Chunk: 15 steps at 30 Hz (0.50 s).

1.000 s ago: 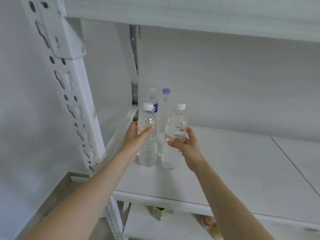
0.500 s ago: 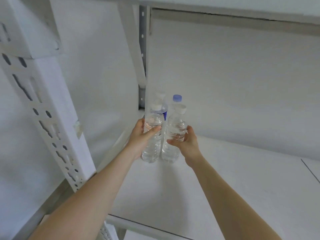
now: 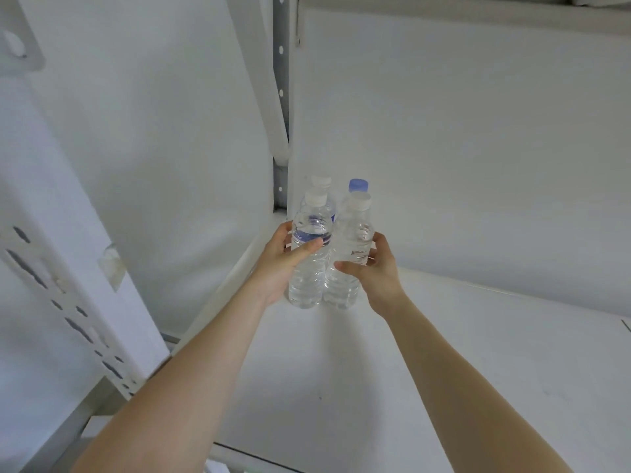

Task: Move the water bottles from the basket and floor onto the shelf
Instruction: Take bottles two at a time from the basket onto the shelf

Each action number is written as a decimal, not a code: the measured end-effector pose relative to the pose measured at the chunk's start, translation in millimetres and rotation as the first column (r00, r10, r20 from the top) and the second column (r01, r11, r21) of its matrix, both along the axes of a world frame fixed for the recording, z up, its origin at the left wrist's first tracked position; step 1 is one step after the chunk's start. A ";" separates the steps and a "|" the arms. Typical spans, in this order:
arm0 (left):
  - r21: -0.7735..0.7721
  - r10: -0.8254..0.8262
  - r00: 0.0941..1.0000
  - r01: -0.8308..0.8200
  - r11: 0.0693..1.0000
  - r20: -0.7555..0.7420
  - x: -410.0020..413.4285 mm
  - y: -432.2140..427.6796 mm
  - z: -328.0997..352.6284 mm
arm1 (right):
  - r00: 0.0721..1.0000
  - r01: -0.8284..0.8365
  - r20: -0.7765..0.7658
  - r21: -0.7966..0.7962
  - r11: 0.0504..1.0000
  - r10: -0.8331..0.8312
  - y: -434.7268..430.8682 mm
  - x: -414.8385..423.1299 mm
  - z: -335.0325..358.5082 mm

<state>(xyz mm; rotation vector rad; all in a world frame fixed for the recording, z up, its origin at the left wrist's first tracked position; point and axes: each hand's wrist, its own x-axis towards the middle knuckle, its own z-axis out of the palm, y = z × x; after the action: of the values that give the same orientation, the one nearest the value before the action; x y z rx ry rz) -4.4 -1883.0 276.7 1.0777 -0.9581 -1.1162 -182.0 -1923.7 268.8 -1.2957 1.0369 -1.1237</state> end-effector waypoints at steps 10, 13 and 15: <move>0.029 -0.062 0.998 0.061 0.998 0.031 3.5 1.8 -2.8 | 0.998 0.021 -0.056 -0.007 1.000 -0.021 4.6 -2.8 -4.8; 0.040 -0.070 0.995 0.067 0.997 0.071 2.4 6.3 -2.2 | 0.997 0.029 -0.072 -0.003 1.000 -0.029 8.1 -3.7 -4.3; 0.058 -0.060 0.994 0.055 0.997 0.092 2.2 9.7 -2.1 | 0.996 0.036 -0.084 0.004 0.999 -0.035 12.3 -5.3 -3.5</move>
<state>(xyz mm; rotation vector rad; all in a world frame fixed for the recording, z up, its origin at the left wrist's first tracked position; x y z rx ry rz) -2.3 -1873.3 274.6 1.1621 -1.0429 -1.1527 -187.3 -1911.4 265.4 -1.3342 1.1278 -1.1001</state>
